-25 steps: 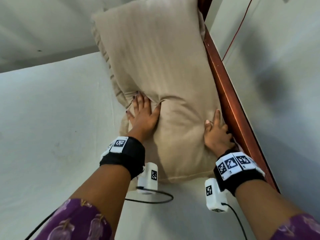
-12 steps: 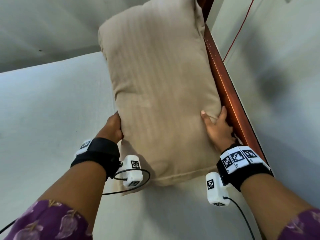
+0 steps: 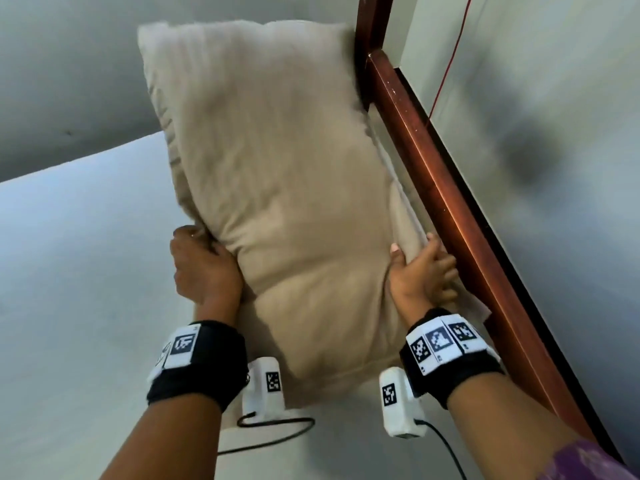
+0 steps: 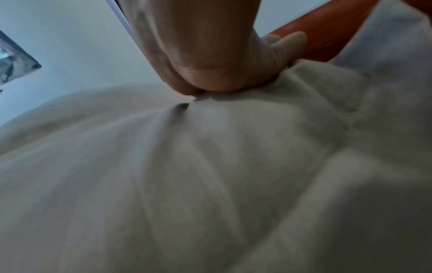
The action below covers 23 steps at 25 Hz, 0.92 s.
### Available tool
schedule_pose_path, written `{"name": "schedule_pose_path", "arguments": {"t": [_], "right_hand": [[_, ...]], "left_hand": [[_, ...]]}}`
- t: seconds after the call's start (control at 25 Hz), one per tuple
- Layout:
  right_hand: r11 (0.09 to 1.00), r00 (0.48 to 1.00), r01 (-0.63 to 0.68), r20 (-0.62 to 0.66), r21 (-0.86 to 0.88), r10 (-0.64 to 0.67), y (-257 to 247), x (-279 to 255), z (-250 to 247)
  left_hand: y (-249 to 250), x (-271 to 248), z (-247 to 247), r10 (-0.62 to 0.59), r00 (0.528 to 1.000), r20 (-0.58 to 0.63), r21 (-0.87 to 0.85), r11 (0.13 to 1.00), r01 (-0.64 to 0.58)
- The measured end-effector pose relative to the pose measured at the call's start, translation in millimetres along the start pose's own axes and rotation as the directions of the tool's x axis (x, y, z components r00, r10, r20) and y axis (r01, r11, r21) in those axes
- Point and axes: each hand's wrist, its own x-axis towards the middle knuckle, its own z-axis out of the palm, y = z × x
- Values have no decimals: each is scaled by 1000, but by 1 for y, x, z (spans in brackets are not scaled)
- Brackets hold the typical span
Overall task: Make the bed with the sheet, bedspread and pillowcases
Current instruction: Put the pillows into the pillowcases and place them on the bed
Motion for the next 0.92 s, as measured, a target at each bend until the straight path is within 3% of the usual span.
{"name": "schedule_pose_path", "arguments": {"t": [0.08,0.16,0.24,0.28,0.36,0.44,0.48,0.56,0.64,0.72,0.8,0.88,0.92], "right_hand": [[990,998,67,27,-124,-65,2,-3,10],[975,992,108,90,-197,-92,-2,-9,17],[979,982,88,183,-185,-54,-8,-5,17],[985,974,59,224,-161,-22,-8,-1,13],[997,968,37,249,-64,-20,-7,9,1],[992,985,99,136,75,-109,-7,10,-11],[982,989,144,26,119,-148,-5,6,-13],[963,966,203,-197,177,-168,3,-3,-14],[958,936,203,-328,202,-129,17,-9,-8],[976,945,149,-312,161,-93,27,-4,-1],[993,967,111,-235,28,-101,20,-1,0],[966,949,244,-187,-82,-255,3,-6,-2],[913,899,389,-163,-126,-406,-8,-12,-1]], "left_hand": [[-20,12,13,5,996,85,85,996,-12],[-32,27,13,-29,999,24,80,996,27],[-37,33,9,3,999,-46,-73,997,-7],[-38,30,8,56,998,-24,-143,988,-59],[-32,23,13,179,965,192,-152,977,-151],[-20,17,23,212,879,427,-66,977,-203],[-13,15,28,213,853,477,-42,975,-220],[0,9,37,250,830,499,-30,962,-272],[6,1,45,296,810,507,-7,941,-340],[5,-2,53,287,796,533,33,933,-359],[-4,3,56,195,813,548,77,957,-281],[-10,12,51,152,828,539,85,969,-233],[-10,16,46,171,839,516,60,970,-235]]}}
